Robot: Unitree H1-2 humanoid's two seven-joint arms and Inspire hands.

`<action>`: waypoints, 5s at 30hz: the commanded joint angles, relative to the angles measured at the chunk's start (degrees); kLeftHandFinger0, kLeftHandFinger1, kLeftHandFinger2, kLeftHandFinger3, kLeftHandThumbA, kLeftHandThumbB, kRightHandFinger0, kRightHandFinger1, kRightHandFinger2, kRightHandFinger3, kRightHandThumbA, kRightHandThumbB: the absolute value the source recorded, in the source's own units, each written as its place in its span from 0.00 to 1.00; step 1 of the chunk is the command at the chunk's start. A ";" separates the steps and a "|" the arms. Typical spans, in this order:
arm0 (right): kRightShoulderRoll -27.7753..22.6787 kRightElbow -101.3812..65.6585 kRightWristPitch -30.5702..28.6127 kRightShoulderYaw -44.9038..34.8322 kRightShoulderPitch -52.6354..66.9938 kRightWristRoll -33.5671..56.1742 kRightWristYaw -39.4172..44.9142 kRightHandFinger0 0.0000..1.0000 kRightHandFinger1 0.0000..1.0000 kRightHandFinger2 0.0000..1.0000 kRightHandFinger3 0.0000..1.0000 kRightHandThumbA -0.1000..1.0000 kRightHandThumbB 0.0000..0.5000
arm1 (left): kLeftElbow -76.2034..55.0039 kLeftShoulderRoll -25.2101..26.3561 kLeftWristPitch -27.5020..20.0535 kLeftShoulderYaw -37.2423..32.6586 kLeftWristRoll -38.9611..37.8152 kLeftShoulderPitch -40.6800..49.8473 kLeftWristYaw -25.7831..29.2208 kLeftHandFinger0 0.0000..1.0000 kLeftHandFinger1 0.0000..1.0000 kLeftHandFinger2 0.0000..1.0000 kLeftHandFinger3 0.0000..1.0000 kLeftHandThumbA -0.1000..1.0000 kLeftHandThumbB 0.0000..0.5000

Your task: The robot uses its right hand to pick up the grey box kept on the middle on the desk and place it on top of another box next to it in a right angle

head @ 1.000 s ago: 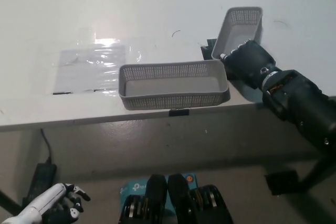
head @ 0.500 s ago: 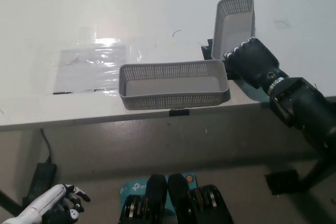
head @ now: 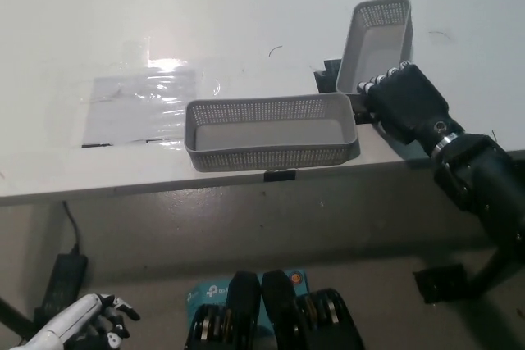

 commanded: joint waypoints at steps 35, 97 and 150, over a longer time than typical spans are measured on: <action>5.36 -40.49 0.99 -15.05 4.57 14.89 17.90 0.00 0.00 0.32 0.18 0.00 0.47 | -0.53 -0.11 -1.74 1.86 0.04 2.42 0.80 0.32 0.36 0.45 0.58 0.24 0.65; 8.29 -29.79 -5.86 -9.50 14.07 4.06 11.01 0.06 0.41 0.66 0.88 0.00 0.00 | -0.66 0.72 -1.34 1.35 0.34 0.55 -0.50 0.36 0.41 0.51 0.59 0.24 0.66; 1.98 -63.00 6.14 -13.59 15.97 6.74 42.38 1.00 1.00 1.00 1.00 0.62 0.92 | -0.53 -0.82 -2.42 1.80 1.07 3.77 0.94 0.29 0.33 0.45 0.58 0.23 0.64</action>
